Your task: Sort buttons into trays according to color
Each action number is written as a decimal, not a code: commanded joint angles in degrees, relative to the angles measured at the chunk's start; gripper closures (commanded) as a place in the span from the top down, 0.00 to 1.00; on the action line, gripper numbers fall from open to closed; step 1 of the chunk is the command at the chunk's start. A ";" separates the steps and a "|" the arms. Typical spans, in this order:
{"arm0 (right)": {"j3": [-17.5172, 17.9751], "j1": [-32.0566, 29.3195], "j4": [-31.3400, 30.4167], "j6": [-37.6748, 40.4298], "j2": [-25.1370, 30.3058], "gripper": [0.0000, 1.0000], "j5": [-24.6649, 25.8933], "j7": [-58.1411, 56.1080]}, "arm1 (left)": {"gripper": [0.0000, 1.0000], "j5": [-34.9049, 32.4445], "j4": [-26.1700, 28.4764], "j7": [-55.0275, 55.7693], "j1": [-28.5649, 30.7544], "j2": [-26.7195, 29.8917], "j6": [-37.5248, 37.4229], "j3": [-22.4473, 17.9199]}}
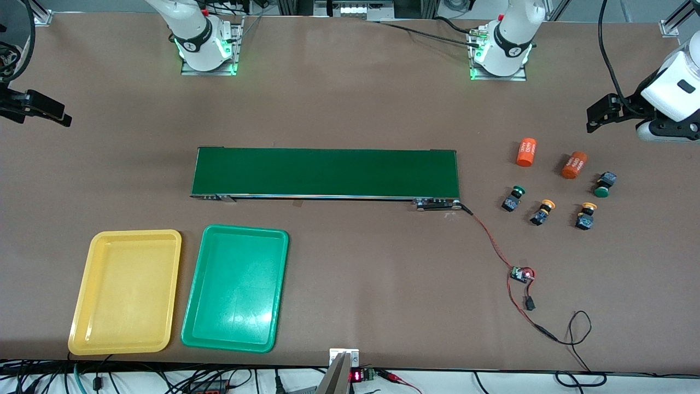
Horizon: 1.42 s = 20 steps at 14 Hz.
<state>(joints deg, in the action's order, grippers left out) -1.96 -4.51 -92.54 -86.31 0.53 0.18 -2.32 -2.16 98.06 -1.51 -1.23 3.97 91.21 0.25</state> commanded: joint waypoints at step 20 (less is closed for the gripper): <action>0.03 0.12 0.70 0.79 -0.97 1.00 -0.35 1.97 | 1.00 -0.21 -1.93 -4.44 3.25 -6.87 -9.65 -0.78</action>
<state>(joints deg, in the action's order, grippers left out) -2.02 -4.51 -92.55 -86.00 0.27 0.18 -1.11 -2.17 95.46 -2.20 0.84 -2.00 83.32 -0.53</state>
